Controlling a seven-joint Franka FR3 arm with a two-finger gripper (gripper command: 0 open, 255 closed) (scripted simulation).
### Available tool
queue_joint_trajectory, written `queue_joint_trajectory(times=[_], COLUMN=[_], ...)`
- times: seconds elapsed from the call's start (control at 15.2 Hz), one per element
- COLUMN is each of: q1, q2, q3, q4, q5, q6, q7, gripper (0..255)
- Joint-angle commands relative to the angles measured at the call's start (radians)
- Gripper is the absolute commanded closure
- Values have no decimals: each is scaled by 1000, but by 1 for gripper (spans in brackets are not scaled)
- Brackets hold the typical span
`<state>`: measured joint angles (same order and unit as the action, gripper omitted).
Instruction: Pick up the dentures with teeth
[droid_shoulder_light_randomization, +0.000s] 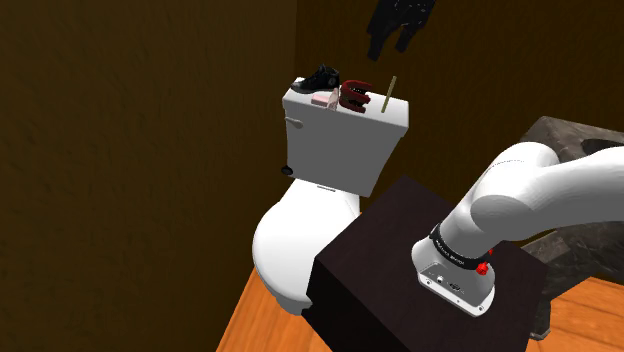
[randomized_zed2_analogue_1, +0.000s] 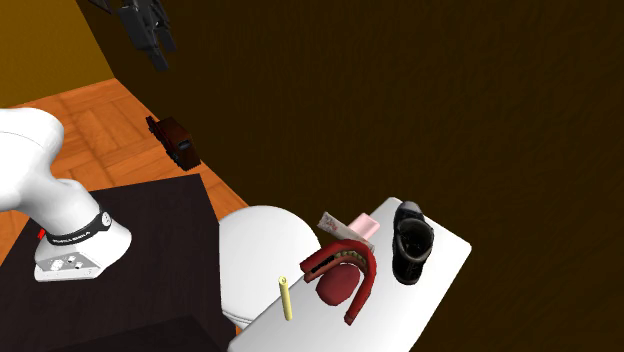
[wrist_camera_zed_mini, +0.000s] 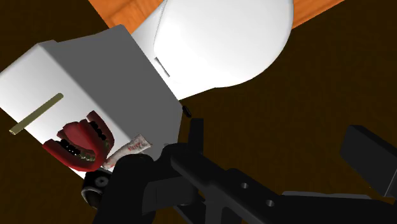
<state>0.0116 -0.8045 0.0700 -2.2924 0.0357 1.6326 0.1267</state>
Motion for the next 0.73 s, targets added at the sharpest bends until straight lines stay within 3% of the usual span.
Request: queue_joint_trajectory(times=[0.0, 0.66], q1=[0, -48], q2=[0, 201], q3=[0, -142], q4=[0, -53], q5=[0, -67], q6=[0, 247], q7=[0, -160], gripper=[0, 0])
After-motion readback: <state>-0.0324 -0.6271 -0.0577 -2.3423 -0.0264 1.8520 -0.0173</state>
